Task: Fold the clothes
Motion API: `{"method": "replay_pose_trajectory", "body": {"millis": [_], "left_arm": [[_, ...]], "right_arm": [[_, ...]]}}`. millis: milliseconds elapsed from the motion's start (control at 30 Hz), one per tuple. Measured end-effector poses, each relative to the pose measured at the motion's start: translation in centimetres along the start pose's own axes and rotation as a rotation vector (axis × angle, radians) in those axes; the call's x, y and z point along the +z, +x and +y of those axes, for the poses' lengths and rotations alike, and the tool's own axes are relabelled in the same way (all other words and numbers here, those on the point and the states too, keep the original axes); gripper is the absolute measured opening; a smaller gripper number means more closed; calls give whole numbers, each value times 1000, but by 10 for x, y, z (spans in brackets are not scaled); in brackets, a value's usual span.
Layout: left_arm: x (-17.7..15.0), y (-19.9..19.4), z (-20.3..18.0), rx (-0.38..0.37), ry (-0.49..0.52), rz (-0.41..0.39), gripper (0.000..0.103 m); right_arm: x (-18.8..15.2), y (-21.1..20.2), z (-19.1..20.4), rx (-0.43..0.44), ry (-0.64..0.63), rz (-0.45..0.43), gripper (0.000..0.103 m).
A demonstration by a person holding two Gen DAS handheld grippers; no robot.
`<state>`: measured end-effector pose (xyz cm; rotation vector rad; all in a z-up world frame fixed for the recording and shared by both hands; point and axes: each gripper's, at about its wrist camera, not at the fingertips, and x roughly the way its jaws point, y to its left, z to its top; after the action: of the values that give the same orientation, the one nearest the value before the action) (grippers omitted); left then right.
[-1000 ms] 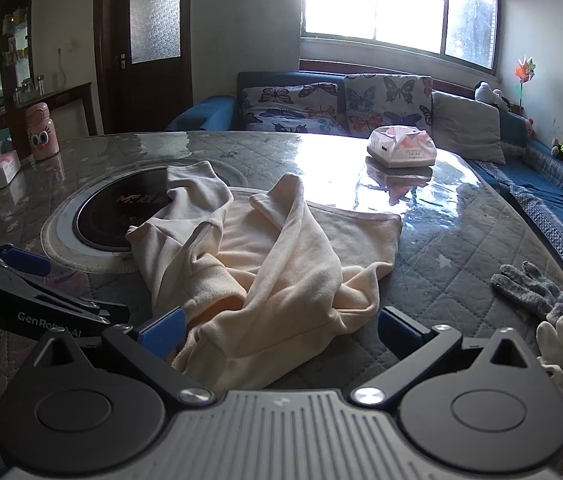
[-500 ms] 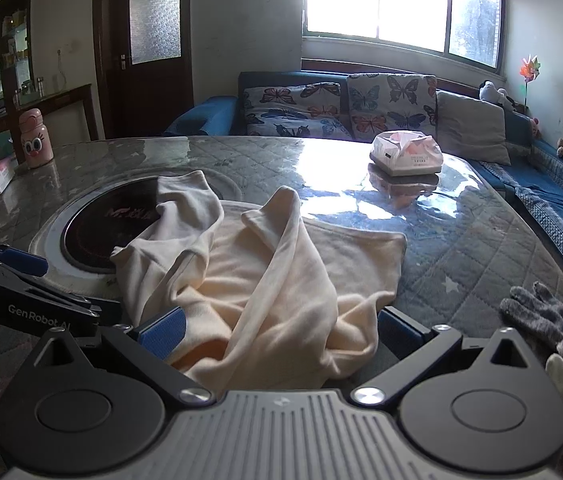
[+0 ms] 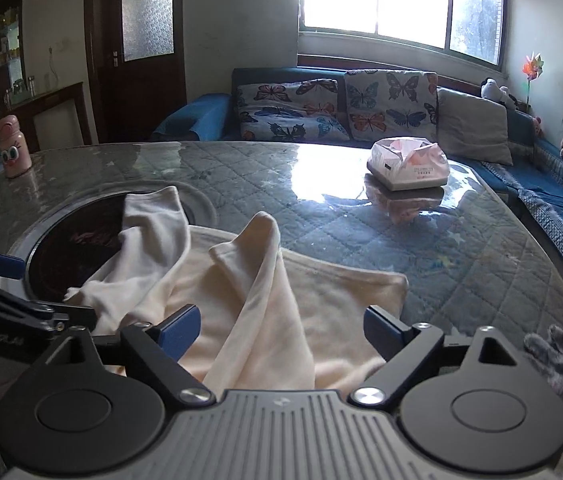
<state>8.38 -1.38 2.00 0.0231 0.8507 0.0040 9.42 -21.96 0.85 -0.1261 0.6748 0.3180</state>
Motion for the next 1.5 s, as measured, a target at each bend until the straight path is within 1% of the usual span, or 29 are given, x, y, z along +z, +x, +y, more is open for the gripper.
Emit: {"method": "replay_pose_trajectory", "body": {"millis": [133, 167, 233, 300, 333, 367, 400, 433, 500, 533, 600, 733, 833, 900, 967, 1033, 1067, 1100, 1133, 1167, 1200, 1233, 1267, 1300, 1400, 1500], "left_arm": [[8, 4, -4, -17, 6, -6, 103], [10, 5, -6, -24, 9, -7, 103], [13, 7, -9, -34, 17, -9, 103], [14, 9, -12, -43, 23, -7, 103], [15, 11, -13, -49, 26, -5, 103], [16, 12, -15, -56, 30, -4, 103], [17, 13, -17, -61, 36, -4, 103], [18, 14, -18, -65, 42, -6, 103], [20, 16, -22, -75, 53, -10, 103], [21, 17, -24, -79, 57, -11, 103], [24, 21, -27, -87, 63, -12, 103], [26, 29, -35, -107, 82, -3, 102], [24, 37, -41, -113, 100, 11, 93], [20, 42, -41, -111, 103, 30, 80], [16, 47, -41, -109, 107, 48, 73], [12, 47, -38, -111, 98, 55, 59], [11, 45, -35, -115, 96, 50, 48], [9, 42, -32, -121, 94, 44, 40], [8, 40, -29, -126, 92, 38, 35], [7, 36, -26, -129, 89, 29, 25], [5, 31, -21, -133, 84, 17, 18], [4, 26, -17, -132, 75, 5, 16], [2, 21, -12, -124, 70, -10, 10], [-1, 15, -6, -113, 67, -26, 6], [-11, -2, 11, -75, 53, -62, 3], [-24, -14, 34, -47, 19, -62, 2]], "right_arm": [[6, 18, -2, 19, -6, 25, 77], [7, 21, -2, 22, -8, 30, 71], [9, 34, -3, 46, -4, 54, 65], [10, 46, -3, 66, 1, 80, 51], [10, 50, -4, 74, 1, 90, 48], [9, 53, -4, 81, -1, 97, 36], [9, 57, -5, 88, -3, 105, 28], [8, 57, -6, 94, -3, 103, 27], [7, 54, -9, 103, -1, 93, 12], [6, 51, -11, 97, -4, 84, 10], [3, 41, -17, 66, -10, 69, 7], [-2, 22, -28, 1, -20, 40, 7], [-10, 4, -40, -46, -1, 18, 7], [-15, -9, -48, -76, 19, 5, 7], [-24, -21, -55, -110, 31, -2, 7], [-33, -32, -60, -149, 45, -5, 7], [-39, -37, -63, -170, 53, -3, 7], [-44, -42, -66, -185, 64, 1, 7], [-49, -46, -69, -197, 74, 7, 7], [-54, -49, -71, -209, 83, 14, 7], [-58, -53, -73, -220, 93, 20, 7], [-63, -56, -75, -230, 105, 27, 7], [-67, -59, -76, -238, 118, 32, 7], [-71, -62, -77, -245, 131, 36, 7], [-80, -65, -78, -258, 145, 53, 7], [-85, -69, -77, -270, 147, 56, 9]]}}
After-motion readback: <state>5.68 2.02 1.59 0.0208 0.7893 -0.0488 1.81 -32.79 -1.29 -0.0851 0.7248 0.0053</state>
